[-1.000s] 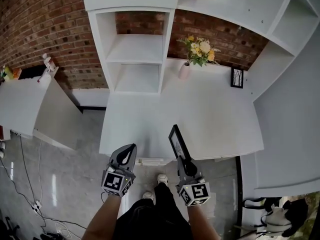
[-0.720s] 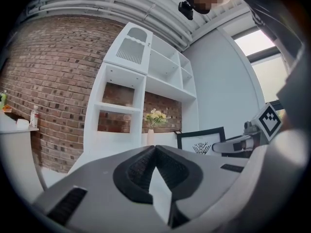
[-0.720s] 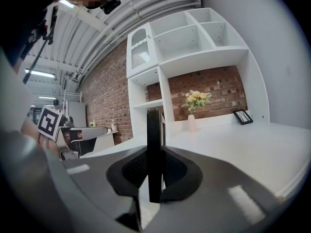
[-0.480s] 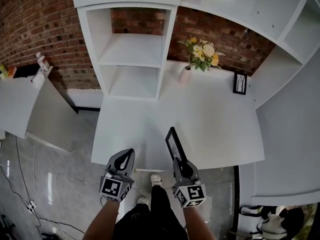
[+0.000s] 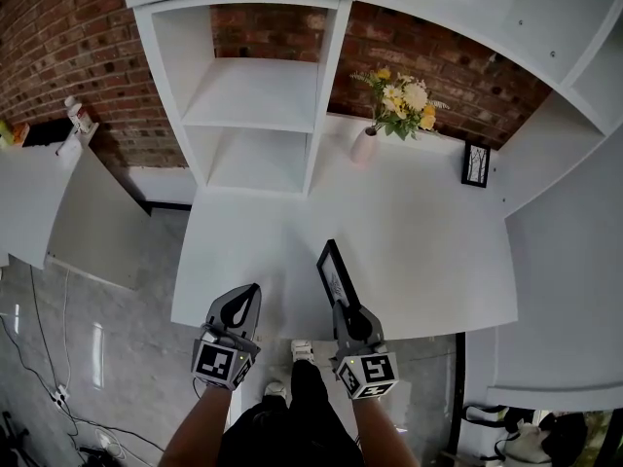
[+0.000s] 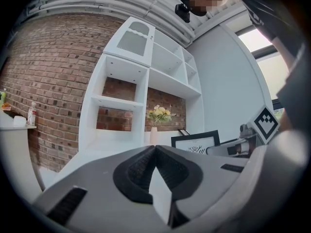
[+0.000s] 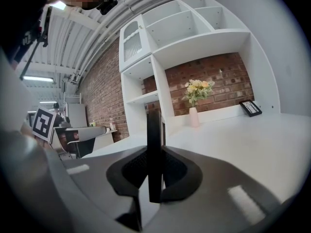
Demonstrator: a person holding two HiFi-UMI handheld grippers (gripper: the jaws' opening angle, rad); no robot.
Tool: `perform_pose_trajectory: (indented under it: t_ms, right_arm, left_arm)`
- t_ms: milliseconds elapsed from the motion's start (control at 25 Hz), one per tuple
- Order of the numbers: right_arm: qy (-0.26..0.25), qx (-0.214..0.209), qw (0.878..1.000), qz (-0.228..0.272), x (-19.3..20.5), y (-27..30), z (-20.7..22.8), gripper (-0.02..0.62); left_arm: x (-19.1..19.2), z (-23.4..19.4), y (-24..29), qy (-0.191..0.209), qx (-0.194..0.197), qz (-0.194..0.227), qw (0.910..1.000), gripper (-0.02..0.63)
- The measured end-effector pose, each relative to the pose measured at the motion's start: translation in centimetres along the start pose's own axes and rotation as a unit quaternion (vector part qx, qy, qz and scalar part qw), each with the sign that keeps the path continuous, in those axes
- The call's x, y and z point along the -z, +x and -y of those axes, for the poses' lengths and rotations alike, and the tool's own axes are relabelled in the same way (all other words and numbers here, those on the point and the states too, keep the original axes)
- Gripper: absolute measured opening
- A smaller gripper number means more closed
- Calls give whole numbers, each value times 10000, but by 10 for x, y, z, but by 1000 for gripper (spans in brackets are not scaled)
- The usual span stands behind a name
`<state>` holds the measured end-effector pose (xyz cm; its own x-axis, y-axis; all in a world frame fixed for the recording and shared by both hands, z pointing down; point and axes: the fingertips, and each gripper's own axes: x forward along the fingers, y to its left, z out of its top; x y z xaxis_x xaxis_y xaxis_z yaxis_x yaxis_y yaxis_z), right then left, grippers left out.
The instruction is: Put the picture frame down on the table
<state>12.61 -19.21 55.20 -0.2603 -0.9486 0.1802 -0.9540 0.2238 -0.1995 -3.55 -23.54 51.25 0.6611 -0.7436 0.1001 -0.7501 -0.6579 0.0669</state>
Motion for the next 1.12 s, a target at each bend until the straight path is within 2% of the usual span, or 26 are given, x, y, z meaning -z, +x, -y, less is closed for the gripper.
perform_pose_trajectory:
  t_ms: [320, 520, 800, 960, 1120]
  right_arm:
    - [57, -185, 9996, -228, 6, 11, 3, 43]
    - [-189, -203, 9989, -379, 5, 11, 9, 48]
    - [-303, -211, 9992, -149, -11, 12, 19, 55]
    - [-457, -163, 9986, -187, -13, 10, 26, 60]
    - [-437, -55, 9989, -146, -17, 7, 39, 86]
  left_arm:
    - [1, 0, 10, -62, -16, -103, 9999, -6]
    - [3, 0, 14, -111, -30, -107, 9999, -6]
    - [5, 5, 22, -126, -4, -190, 9997, -6]
    - [3, 8, 25, -119, 39, -150, 9998, -6]
    - [3, 7, 29, -114, 10, -198, 9997, -6]
